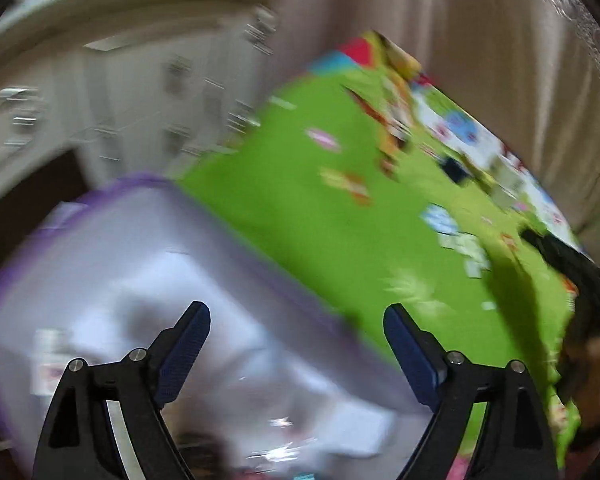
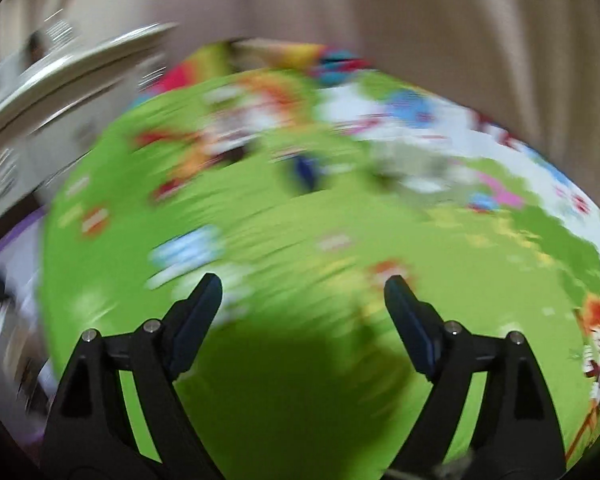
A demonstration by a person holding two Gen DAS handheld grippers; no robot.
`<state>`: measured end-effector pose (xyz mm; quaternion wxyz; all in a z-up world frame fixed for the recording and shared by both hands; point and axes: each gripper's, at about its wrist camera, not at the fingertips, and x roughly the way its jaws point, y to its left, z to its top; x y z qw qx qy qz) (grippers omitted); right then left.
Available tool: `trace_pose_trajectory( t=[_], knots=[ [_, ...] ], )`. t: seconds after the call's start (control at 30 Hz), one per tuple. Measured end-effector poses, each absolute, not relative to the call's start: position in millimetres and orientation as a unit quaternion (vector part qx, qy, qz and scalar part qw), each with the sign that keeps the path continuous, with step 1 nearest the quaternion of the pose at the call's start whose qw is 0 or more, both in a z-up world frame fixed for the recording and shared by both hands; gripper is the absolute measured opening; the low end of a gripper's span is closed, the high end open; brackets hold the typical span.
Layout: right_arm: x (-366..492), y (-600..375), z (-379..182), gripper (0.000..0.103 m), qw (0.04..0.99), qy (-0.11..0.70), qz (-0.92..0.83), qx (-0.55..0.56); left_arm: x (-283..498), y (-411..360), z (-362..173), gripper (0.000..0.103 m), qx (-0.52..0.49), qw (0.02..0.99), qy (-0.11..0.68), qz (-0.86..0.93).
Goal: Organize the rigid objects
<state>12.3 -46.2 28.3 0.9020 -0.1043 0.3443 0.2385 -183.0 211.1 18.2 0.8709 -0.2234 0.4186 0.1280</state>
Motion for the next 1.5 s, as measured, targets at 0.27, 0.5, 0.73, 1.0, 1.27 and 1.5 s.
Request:
trace_pose_trajectory(
  t=[0.27, 0.5, 0.73, 1.0, 1.27, 1.5],
  knots=[
    [128.9, -54.4, 68.7, 0.097, 0.894, 0.29, 0.294, -0.173, -93.9, 146.1, 31.9, 0.103, -0.172, 0.889, 0.418, 0.074],
    [184.9, -34.7, 43.2, 0.098, 0.788, 0.339, 0.418, -0.299, -32.9, 122.3, 30.6, 0.103, -0.18, 0.883, 0.43, 0.06],
    [206.9, -34.5, 13.4, 0.073, 0.743, 0.352, 0.47, -0.321, 24.4, 105.4, 16.0, 0.103, -0.184, 0.876, 0.441, 0.071],
    [146.7, -114.5, 35.3, 0.073, 0.826, 0.313, 0.405, -0.235, 98.5, 92.4, 3.5, 0.103, -0.176, 0.877, 0.428, 0.128],
    [84.7, -193.7, 14.8, 0.075, 0.867, 0.399, 0.259, -0.147, 141.8, 57.5, -0.8, 0.078, -0.075, 0.888, 0.44, 0.111],
    [38.6, -243.2, 2.5, 0.085, 0.861, 0.431, 0.262, -0.064, 85.3, 6.2, 5.6, 0.037, 0.039, 0.887, 0.448, -0.108]
  ],
)
